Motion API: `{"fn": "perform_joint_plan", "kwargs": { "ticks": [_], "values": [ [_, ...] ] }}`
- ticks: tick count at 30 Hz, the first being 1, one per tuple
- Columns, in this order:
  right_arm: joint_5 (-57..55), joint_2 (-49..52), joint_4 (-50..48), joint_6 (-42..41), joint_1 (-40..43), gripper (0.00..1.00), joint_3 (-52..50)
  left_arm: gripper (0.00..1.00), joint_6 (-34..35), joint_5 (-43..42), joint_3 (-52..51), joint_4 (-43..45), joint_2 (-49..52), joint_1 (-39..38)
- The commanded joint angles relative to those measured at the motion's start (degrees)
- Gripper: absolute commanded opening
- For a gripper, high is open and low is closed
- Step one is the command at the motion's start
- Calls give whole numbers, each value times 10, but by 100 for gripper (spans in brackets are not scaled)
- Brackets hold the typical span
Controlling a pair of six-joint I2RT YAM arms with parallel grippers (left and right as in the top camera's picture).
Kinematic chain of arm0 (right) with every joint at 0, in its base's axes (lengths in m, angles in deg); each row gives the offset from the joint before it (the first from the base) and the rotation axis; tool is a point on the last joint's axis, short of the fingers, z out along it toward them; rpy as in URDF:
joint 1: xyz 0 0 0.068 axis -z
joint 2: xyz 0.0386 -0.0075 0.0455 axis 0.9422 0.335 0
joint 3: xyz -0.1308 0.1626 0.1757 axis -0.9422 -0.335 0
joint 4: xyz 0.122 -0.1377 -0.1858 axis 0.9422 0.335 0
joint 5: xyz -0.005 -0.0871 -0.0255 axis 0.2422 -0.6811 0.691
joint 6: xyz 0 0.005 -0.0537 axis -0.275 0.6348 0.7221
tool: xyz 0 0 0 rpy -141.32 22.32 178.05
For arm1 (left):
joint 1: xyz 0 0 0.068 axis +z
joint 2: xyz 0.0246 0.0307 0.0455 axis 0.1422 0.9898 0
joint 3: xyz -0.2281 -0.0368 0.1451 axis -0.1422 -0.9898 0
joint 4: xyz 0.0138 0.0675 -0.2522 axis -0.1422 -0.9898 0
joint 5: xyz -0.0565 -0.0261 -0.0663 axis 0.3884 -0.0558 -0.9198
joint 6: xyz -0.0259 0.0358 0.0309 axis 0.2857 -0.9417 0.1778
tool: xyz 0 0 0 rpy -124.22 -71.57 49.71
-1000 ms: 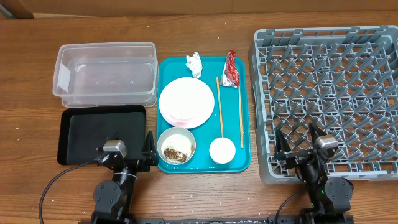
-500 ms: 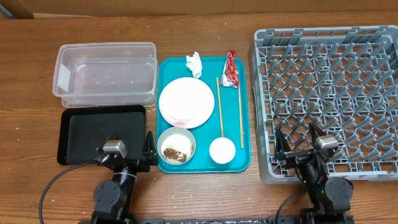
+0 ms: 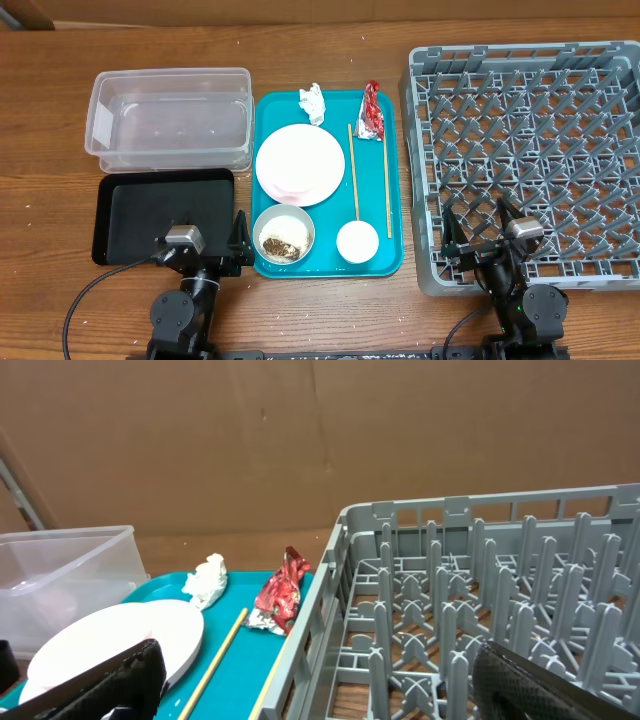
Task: Sort waste into correct bins and load items into the dishwasher
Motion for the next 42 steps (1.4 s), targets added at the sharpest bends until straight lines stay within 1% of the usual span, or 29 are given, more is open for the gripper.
{"fn": "perform_joint_plan", "kwargs": {
  "ticks": [1, 4, 6, 8, 11, 15, 19, 23, 24, 25, 26, 28, 30, 31, 32, 33, 34, 36, 38, 39, 41, 42],
  "values": [
    [4, -5, -7, -2, 1, 100, -6, 100, 3, -3, -3, 2, -5, -3],
    [36, -5, -12, -3, 1, 100, -6, 100, 3, -3, -3, 2, -5, -3],
    [89, -5, -31, -11, 1, 100, -6, 100, 3, -3, -3, 2, -5, -3],
    [143, -5, -49, -52, 1, 100, -5, 100, 3, -3, -3, 2, -5, -3],
    [179, -5, -40, -106, 1, 100, 16, 100, 3, -3, -3, 2, -5, -3],
    [187, -5, -4, -137, 1, 100, 90, 100, 3, -3, -3, 2, -5, -3],
    [162, 24, 67, -137, 1, 100, 221, 100, 3, -3, -3, 2, -5, -3],
    [151, 109, 194, -126, 1, 100, 351, 100, 6, -3, -3, 10, -5, -3],
    [151, 141, 234, -117, 1, 100, 386, 100, 6, -3, -3, 17, -5, -4],
    [151, 194, 294, -104, 1, 100, 438, 100, 7, -4, -3, 21, -5, -4],
    [151, 223, 323, -102, 1, 100, 466, 100, 14, -11, -3, 19, -5, -4],
    [154, 314, 391, -103, 1, 100, 549, 100, 50, -39, -3, 22, -5, -3],
    [184, 378, 422, -103, 1, 100, 605, 100, 121, -79, -3, 54, -5, -3],
    [191, 393, 428, -103, 1, 100, 616, 100, 144, -100, -3, 71, -5, -3],
    [198, 414, 437, -103, 1, 100, 631, 100, 159, -132, -2, 98, -5, -3],
    [200, 445, 446, -103, 1, 100, 644, 100, 160, -172, 5, 124, -5, -4],
    [200, 456, 447, -103, 1, 100, 647, 100, 160, -181, 13, 124, -5, -3],
    [203, 476, 448, -106, 1, 100, 647, 100, 170, -189, 43, 104, -3, -4],
    [186, 503, 460, -163, 1, 100, 647, 100, 168, -191, 111, 42, 16, -4],
    [175, 512, 465, -173, 1, 100, 647, 100, 161, -191, 141, 16, 30, -4],
    [168, 540, 473, -172, 1, 100, 647, 100, 143, -192, 252, -79, 108, -4],
    [168, 545, 475, -172, 1, 100, 647, 100, 143, -196, 283, -108, 135, -4]
  ]
}}
